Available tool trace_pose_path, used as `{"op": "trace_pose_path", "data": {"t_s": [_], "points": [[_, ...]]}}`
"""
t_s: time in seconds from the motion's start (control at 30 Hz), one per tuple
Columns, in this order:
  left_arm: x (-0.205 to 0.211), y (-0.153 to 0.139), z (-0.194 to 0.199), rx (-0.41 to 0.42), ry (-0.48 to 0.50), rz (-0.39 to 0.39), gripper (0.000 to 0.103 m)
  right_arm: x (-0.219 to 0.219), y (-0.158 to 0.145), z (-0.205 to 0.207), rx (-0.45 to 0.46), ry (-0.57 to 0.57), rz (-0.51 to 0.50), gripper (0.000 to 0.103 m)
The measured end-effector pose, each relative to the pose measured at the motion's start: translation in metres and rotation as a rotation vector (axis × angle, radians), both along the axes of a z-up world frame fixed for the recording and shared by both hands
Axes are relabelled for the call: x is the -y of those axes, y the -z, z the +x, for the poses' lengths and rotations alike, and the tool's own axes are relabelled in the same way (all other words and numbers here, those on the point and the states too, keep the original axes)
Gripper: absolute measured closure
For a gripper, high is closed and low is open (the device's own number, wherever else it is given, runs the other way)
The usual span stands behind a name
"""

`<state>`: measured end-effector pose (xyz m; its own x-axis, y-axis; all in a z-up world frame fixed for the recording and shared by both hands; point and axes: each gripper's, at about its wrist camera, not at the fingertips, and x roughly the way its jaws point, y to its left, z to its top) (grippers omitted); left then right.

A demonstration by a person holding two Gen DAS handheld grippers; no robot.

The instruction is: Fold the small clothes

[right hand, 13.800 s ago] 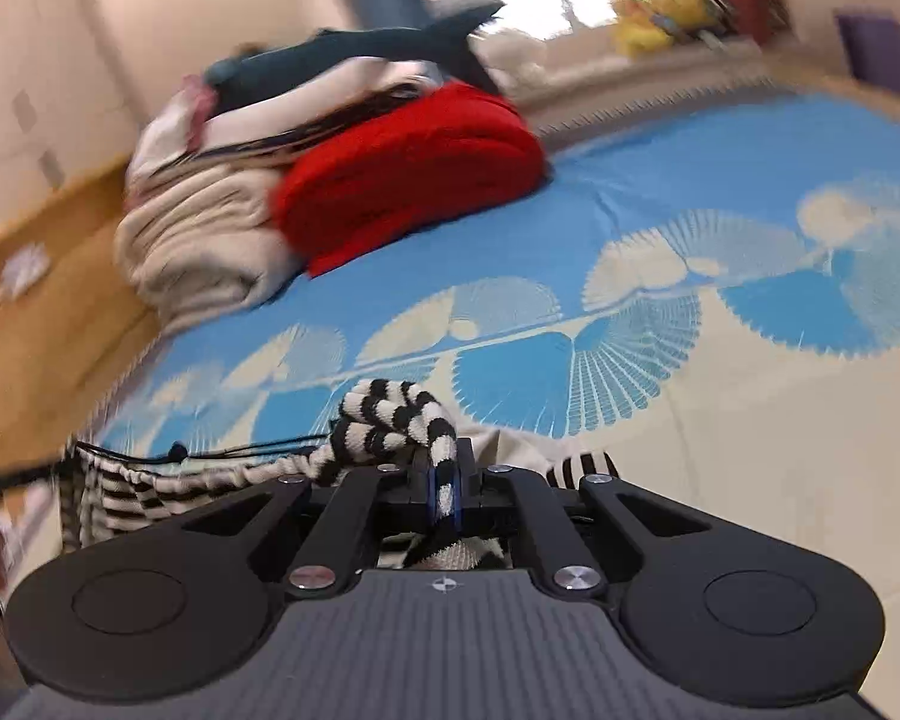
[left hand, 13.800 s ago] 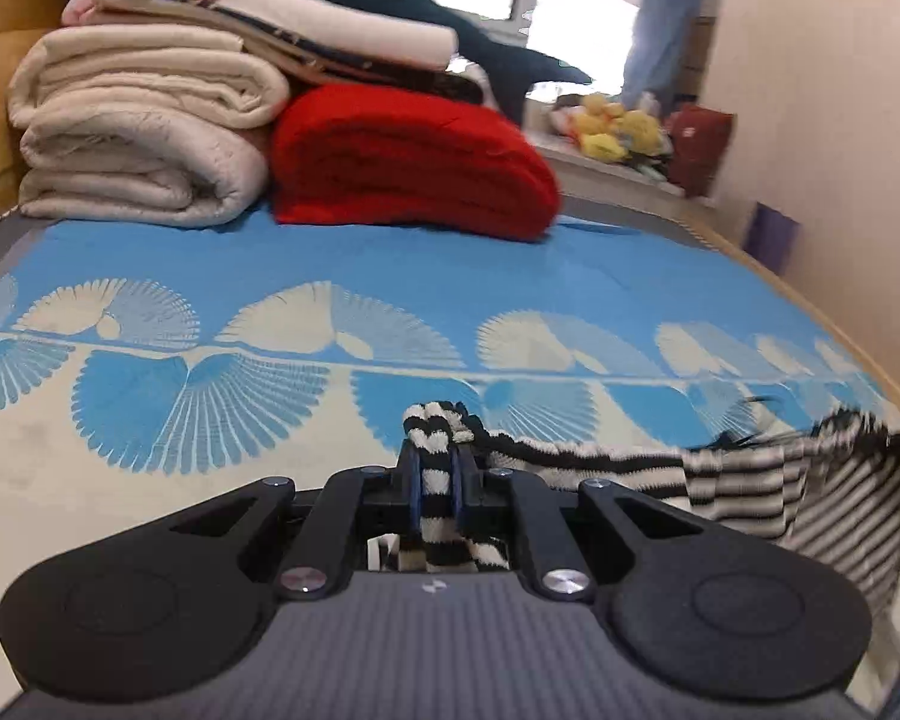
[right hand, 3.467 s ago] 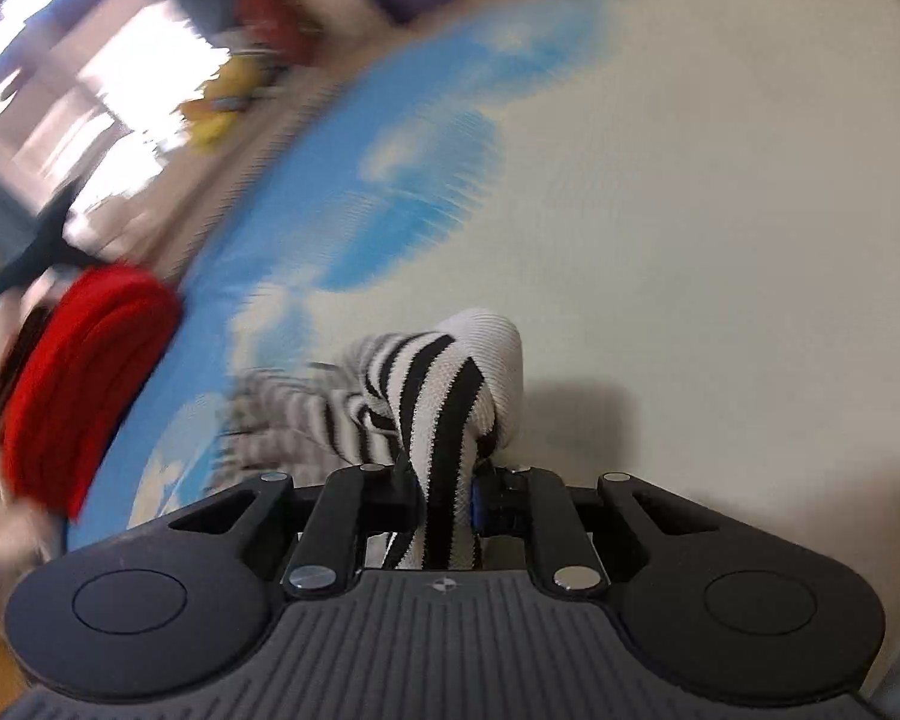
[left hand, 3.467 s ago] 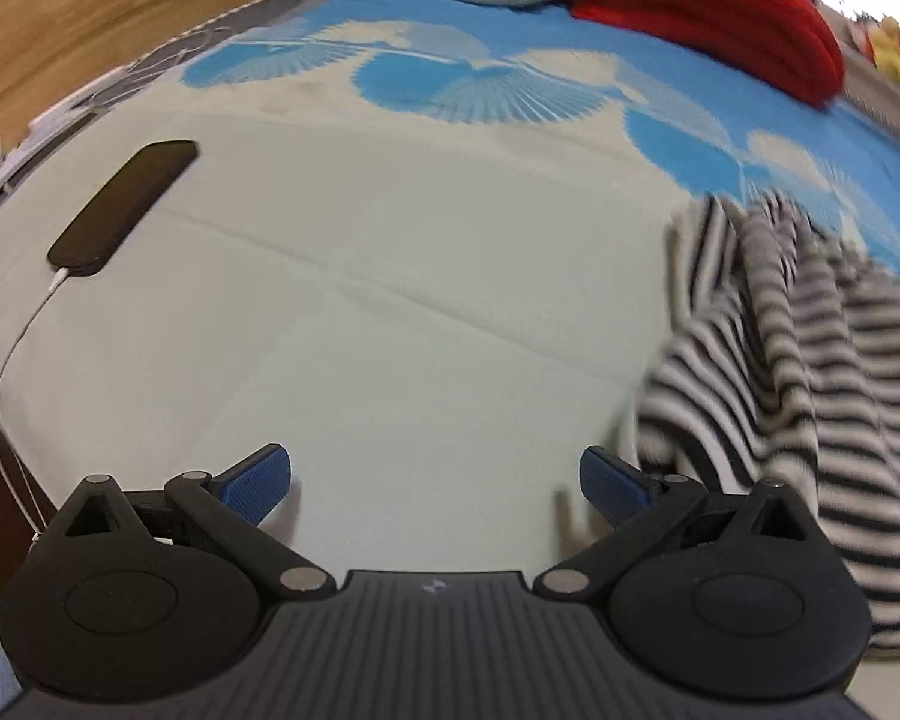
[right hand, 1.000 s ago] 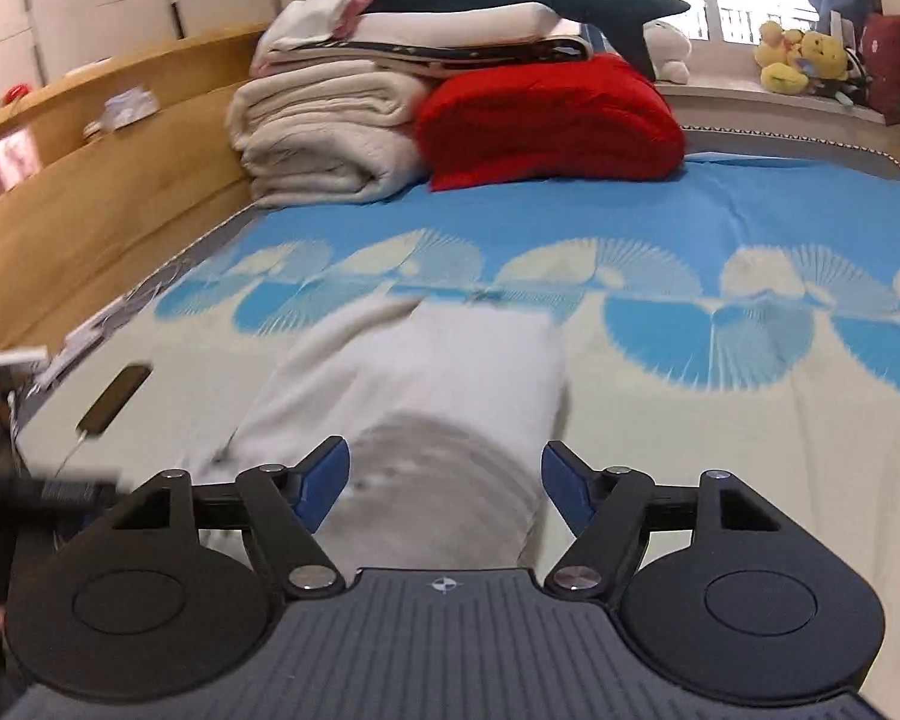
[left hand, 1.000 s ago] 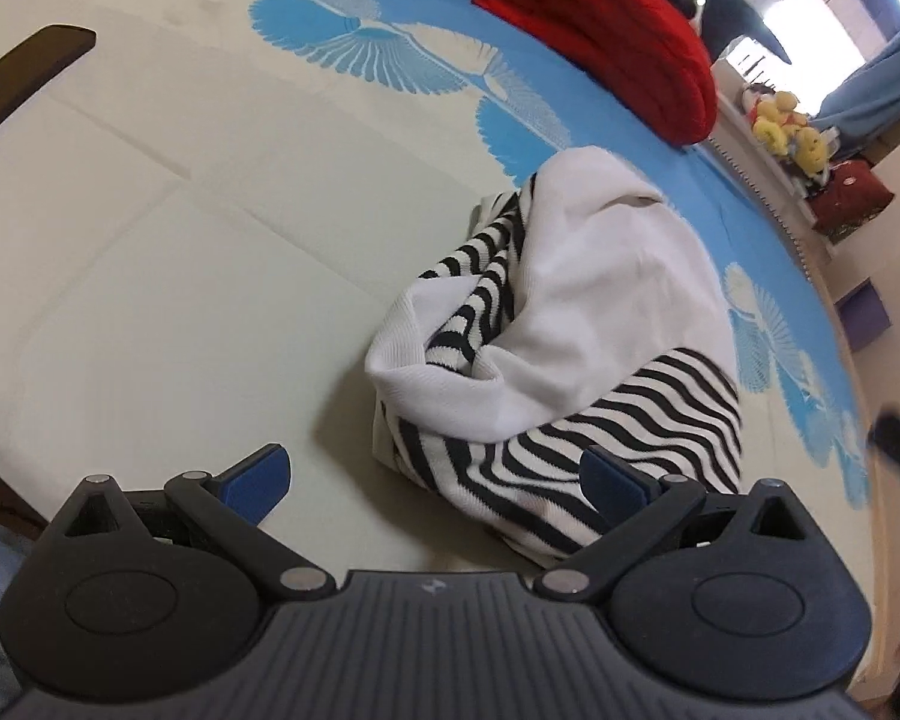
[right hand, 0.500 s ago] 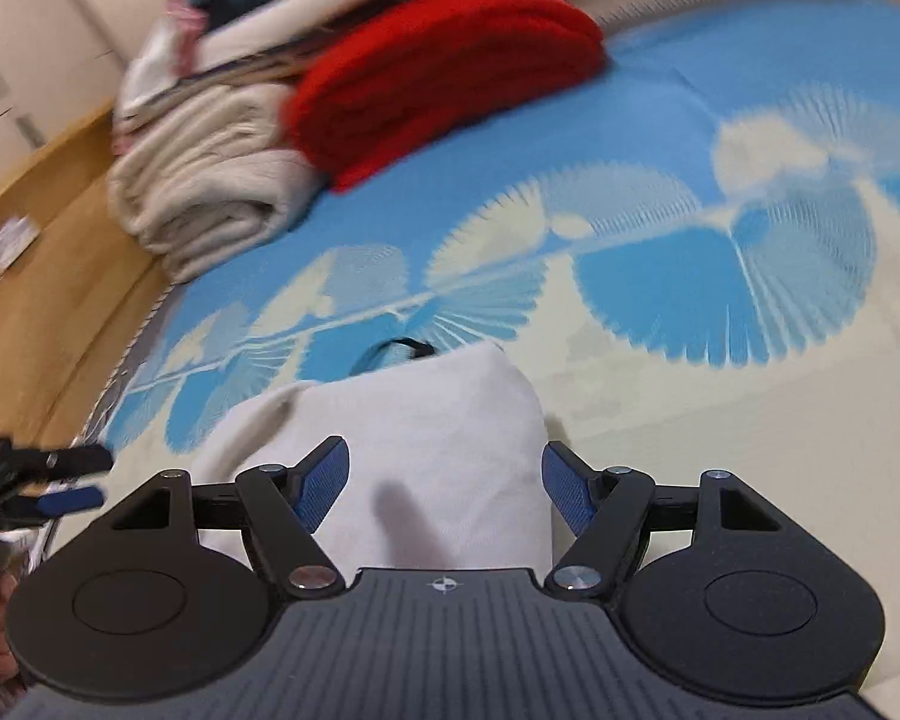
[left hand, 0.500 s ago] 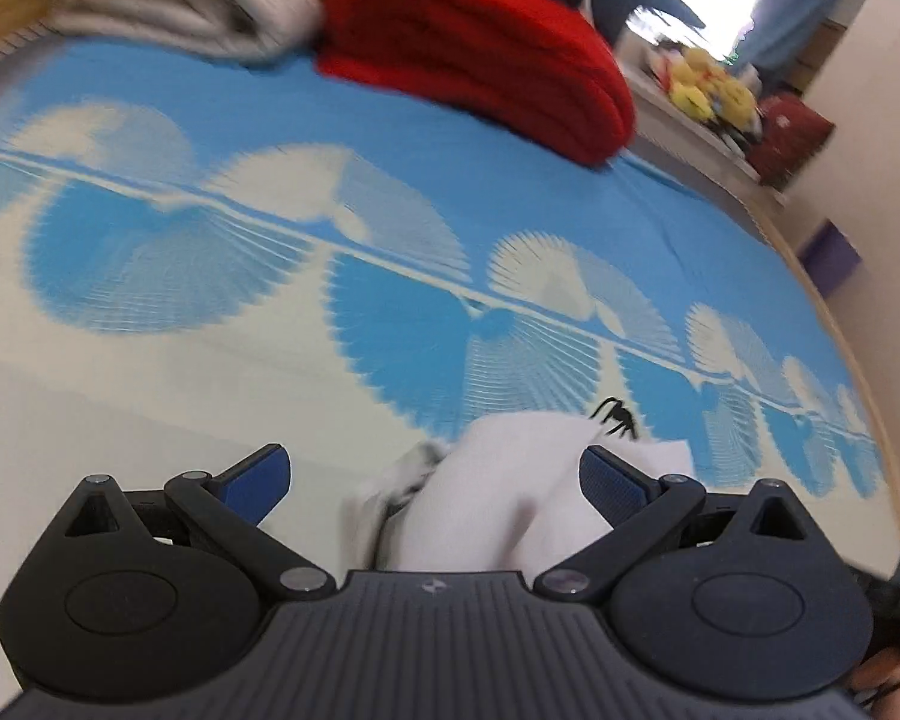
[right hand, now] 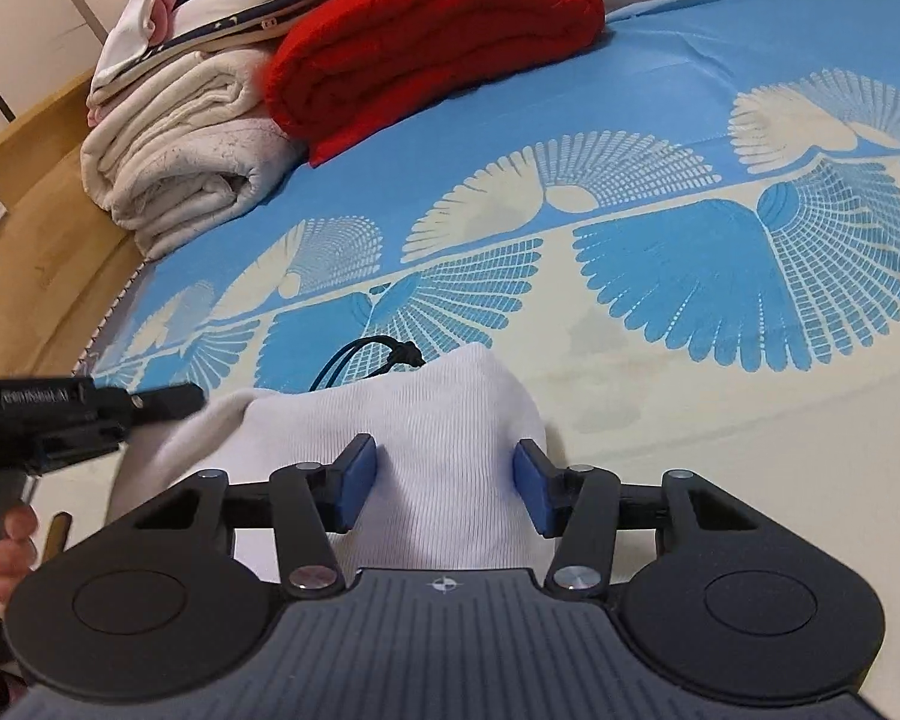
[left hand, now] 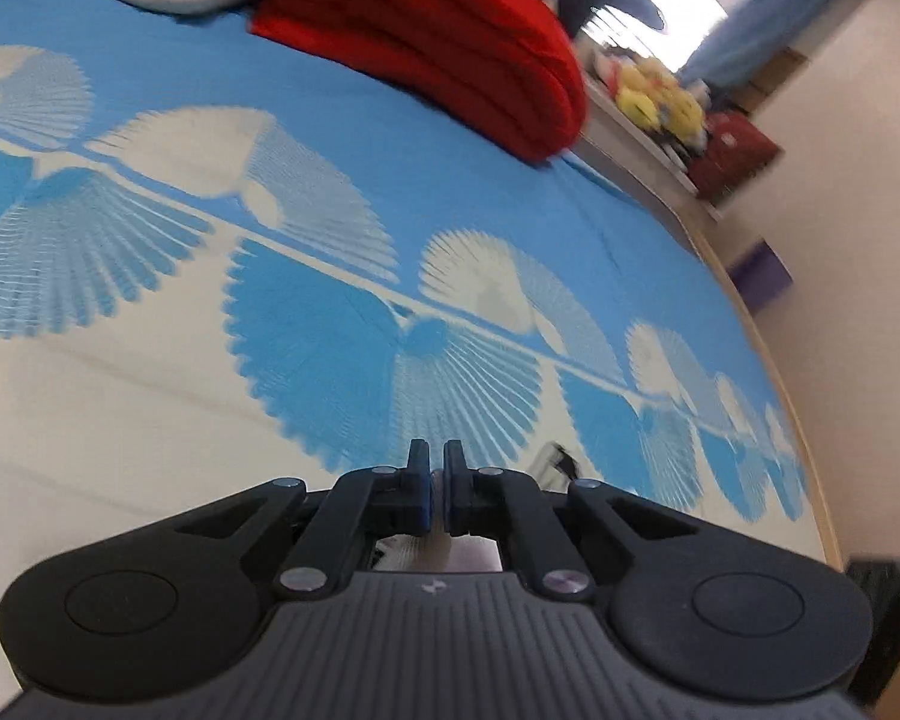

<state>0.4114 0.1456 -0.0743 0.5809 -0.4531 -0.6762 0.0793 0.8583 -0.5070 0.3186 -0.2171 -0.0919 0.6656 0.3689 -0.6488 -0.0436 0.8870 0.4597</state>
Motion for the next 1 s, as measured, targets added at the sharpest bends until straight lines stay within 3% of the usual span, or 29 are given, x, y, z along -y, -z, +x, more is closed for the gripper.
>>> {"op": "trace_pose_path", "data": {"t_s": [0.17, 0.27, 0.33, 0.37, 0.4, 0.43, 0.57, 0.67, 0.7, 0.83, 0.93, 1.0], "points": [[-0.02, 0.011, 0.008, -0.056, -0.084, 0.004, 0.099, 0.001, 0.002, -0.003, 0.003, -0.001, -0.004, 0.052], [-0.02, 0.013, 0.008, -0.027, -0.097, -0.002, 0.098, 0.002, 0.001, -0.003, 0.001, -0.001, 0.001, 0.051], [-0.026, 0.009, 0.006, -0.005, -0.128, -0.01, 0.073, 0.006, 0.0, -0.002, -0.008, 0.002, 0.024, 0.049], [-0.03, 0.005, 0.003, 0.001, -0.148, -0.011, 0.04, 0.01, -0.003, -0.001, -0.012, 0.006, 0.041, 0.048], [-0.036, -0.001, -0.003, 0.011, -0.18, -0.003, 0.017, 0.013, -0.005, -0.001, -0.01, 0.01, 0.055, 0.046], [-0.042, -0.009, -0.011, 0.028, -0.219, 0.012, 0.013, 0.017, -0.01, -0.001, 0.0, 0.012, 0.061, 0.045], [-0.053, -0.043, -0.063, 0.06, -0.276, 0.08, 0.012, 0.024, -0.029, -0.006, 0.046, -0.007, 0.046, 0.039], [-0.051, -0.051, -0.125, 0.063, -0.285, 0.075, 0.005, 0.025, -0.037, -0.009, 0.036, -0.068, 0.051, 0.032], [-0.05, -0.048, -0.148, 0.047, -0.281, 0.066, 0.001, 0.024, -0.039, -0.011, 0.035, -0.083, 0.049, 0.03], [-0.041, -0.014, -0.234, -0.088, -0.228, 0.0, 0.001, 0.021, -0.04, -0.017, 0.025, -0.14, 0.011, 0.026], [-0.037, 0.01, -0.268, -0.179, -0.184, -0.072, 0.001, 0.026, -0.035, -0.007, 0.012, -0.173, 0.024, 0.02], [-0.035, 0.021, -0.274, -0.202, -0.156, -0.097, 0.001, 0.027, -0.027, 0.015, -0.049, -0.236, 0.027, 0.019]]}}
